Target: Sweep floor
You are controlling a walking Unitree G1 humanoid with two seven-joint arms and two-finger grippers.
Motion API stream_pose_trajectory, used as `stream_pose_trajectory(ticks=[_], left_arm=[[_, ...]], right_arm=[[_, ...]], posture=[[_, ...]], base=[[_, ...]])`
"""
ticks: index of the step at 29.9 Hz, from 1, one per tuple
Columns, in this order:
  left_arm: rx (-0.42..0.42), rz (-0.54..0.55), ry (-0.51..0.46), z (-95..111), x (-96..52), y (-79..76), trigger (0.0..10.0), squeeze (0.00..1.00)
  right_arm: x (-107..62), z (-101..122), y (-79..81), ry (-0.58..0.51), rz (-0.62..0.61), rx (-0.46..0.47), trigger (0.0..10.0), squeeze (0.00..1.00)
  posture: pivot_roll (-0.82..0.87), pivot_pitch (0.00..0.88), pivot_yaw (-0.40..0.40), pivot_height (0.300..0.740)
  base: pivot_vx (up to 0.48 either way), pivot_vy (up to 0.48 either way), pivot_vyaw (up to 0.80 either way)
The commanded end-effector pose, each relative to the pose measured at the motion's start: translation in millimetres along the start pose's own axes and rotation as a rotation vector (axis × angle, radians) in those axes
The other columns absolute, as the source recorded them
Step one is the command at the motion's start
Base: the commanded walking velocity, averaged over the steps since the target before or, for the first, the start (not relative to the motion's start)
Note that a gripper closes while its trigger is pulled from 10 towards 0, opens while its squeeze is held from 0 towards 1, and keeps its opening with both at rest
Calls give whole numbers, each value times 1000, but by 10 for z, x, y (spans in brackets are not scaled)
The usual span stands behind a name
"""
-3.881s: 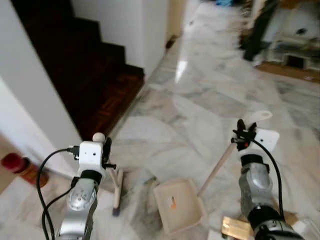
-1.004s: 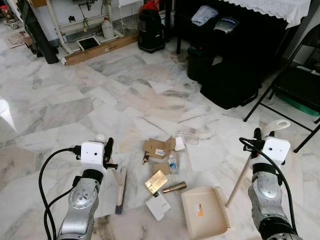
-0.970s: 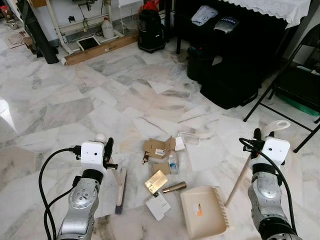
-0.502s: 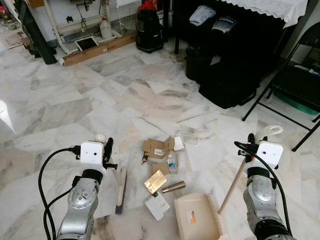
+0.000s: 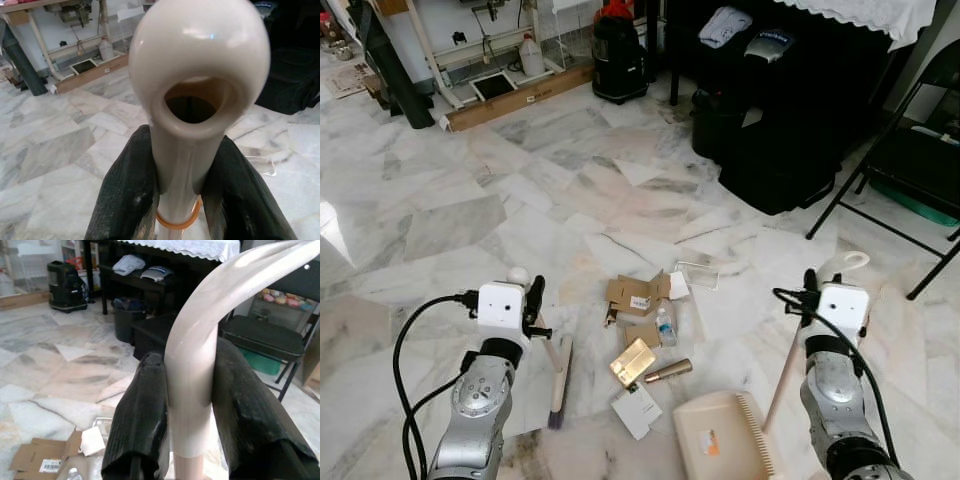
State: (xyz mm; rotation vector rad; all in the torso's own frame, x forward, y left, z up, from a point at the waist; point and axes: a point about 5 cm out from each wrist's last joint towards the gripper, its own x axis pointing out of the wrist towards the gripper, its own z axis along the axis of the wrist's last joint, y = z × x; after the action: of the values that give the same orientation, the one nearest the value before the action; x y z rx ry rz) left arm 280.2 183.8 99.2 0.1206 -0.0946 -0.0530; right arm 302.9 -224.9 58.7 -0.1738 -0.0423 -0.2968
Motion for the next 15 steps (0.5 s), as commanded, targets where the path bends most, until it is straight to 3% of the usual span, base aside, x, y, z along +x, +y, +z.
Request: stream_pose_trajectory(ticks=[1, 15], left_arm=[[15, 8, -30, 83, 10, 64, 10000, 0], [25, 6, -34, 108, 7, 129, 10000, 0]], right_arm=[[34, 51, 7, -28, -9, 2, 10000, 0], [29, 93, 53, -69, -47, 18, 10000, 0]], posture=[[117, 77, 36, 740], [134, 79, 42, 740]], base=[[0, 0, 0], [0, 0, 0]])
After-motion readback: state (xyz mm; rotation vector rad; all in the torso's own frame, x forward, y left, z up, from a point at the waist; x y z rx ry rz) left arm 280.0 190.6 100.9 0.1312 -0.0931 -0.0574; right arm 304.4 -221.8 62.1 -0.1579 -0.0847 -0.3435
